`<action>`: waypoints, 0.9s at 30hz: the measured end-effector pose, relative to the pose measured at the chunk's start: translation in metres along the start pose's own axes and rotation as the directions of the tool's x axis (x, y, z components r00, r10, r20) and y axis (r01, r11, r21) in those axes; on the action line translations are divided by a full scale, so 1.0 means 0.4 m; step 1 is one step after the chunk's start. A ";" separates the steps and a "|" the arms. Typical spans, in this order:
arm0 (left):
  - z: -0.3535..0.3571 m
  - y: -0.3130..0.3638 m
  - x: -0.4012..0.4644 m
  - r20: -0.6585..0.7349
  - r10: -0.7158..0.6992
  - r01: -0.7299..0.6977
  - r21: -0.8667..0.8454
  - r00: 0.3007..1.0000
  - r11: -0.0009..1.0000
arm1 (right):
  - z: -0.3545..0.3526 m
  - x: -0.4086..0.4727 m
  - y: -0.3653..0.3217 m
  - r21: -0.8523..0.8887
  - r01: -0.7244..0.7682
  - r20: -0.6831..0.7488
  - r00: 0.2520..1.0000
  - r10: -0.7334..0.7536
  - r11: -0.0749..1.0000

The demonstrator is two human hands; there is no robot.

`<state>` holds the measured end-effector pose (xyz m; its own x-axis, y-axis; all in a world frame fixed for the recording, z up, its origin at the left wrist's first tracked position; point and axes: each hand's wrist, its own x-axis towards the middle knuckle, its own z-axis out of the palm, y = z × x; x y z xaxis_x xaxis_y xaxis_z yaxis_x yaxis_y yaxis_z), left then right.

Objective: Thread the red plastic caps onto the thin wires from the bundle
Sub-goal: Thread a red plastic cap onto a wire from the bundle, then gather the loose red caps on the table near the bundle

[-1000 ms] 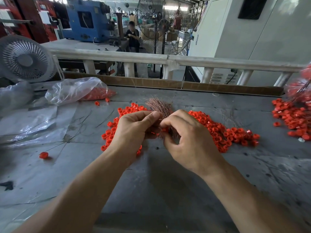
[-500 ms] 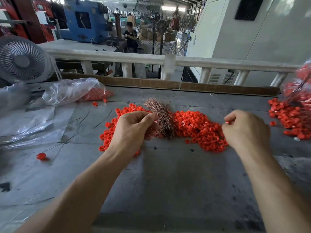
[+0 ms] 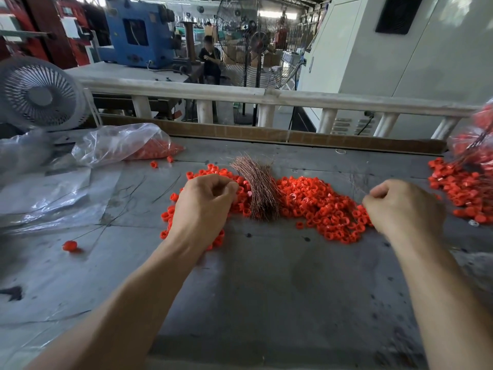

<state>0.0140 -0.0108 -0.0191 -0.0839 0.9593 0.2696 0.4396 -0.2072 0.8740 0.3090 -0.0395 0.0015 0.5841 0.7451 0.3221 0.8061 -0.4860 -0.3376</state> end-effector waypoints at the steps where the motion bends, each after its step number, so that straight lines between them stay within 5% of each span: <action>1: 0.000 -0.002 0.001 -0.006 0.024 -0.024 0.068 1.000 0.997 | 0.001 -0.008 -0.010 0.050 0.056 -0.035 0.998 -0.054 0.997; 6: 0.000 -0.007 -0.005 0.005 0.096 -0.091 0.364 0.995 0.927 | 0.023 -0.072 -0.082 0.327 0.258 -0.062 0.966 -0.251 0.909; 11: 0.002 -0.021 -0.007 0.068 0.099 -0.119 0.526 0.993 0.842 | 0.068 -0.118 -0.129 0.394 0.403 0.003 0.898 -0.439 0.826; 27: 0.011 -0.006 -0.011 0.041 0.200 -0.196 0.458 0.979 0.867 | 0.138 -0.136 -0.190 0.318 0.440 -0.102 0.896 -0.432 0.840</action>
<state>0.0172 -0.0137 -0.0240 0.0422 0.9053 0.4226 0.8069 -0.2804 0.5200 0.2106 -0.0178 -0.0391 0.1853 0.8309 0.5246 0.9038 0.0654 -0.4229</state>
